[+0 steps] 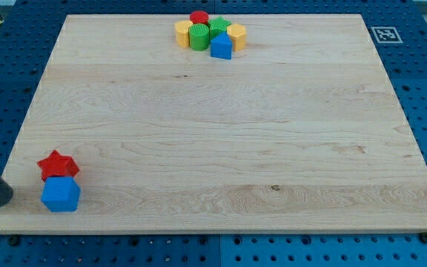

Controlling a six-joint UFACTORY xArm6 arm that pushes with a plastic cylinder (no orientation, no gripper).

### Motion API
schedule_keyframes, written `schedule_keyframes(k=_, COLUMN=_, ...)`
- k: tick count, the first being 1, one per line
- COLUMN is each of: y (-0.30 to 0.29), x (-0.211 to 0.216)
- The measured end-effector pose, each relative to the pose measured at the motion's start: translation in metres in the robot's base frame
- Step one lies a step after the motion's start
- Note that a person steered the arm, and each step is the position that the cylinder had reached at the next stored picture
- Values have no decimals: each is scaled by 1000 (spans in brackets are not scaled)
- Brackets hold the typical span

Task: Move the blue cube top right to the red star

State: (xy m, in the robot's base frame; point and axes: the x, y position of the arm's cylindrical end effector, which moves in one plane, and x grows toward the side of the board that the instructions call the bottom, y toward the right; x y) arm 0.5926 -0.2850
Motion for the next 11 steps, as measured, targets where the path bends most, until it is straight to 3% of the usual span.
schedule_keyframes(k=2, y=25, x=6)
schedule_keyframes(k=6, y=138, x=4)
schedule_keyframes(k=11, y=141, x=-37)
